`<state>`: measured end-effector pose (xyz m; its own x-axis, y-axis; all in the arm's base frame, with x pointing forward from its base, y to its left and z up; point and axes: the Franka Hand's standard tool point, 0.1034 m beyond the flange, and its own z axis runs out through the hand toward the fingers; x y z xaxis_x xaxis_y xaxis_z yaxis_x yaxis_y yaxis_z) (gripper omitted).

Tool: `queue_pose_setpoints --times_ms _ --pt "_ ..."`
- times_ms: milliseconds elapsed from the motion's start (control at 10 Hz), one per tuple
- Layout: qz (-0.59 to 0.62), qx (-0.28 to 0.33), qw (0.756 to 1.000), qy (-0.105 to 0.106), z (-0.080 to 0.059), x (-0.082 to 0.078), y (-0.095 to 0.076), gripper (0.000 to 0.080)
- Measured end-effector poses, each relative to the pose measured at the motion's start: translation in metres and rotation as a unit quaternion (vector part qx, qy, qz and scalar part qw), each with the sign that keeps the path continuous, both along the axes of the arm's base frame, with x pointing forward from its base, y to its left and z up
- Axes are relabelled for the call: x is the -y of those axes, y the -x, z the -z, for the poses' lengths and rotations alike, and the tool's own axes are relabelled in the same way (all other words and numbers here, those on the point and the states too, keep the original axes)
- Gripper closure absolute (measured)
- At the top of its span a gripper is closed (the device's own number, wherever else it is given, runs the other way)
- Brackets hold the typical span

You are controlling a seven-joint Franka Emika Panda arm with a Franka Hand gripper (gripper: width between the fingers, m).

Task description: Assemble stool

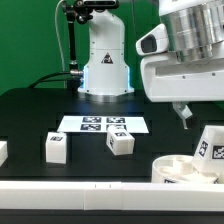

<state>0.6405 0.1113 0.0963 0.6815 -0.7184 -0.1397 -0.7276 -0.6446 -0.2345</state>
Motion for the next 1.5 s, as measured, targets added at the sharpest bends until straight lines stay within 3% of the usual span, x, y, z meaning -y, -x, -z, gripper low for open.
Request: queue_pose_setpoints --times_ms 100,300,500,900,1100,1200,1500 --pt "-0.040 0.011 0.999 0.003 0.000 0.000 0.000 0.0150" --pt "-0.180 0.043 0.982 0.046 -0.004 -0.009 0.000 0.0150" --pt "-0.277 0.060 0.957 0.057 -0.007 -0.017 0.002 0.0150" --pt "-0.394 0.086 0.912 0.066 -0.005 -0.014 0.003 0.0150" --pt "-0.527 0.120 0.836 0.090 -0.004 -0.015 0.001 0.0150" --pt "-0.561 0.137 0.810 0.104 -0.006 -0.015 -0.002 0.0150" --pt "-0.626 0.151 0.756 0.114 -0.005 -0.011 -0.003 0.0150"
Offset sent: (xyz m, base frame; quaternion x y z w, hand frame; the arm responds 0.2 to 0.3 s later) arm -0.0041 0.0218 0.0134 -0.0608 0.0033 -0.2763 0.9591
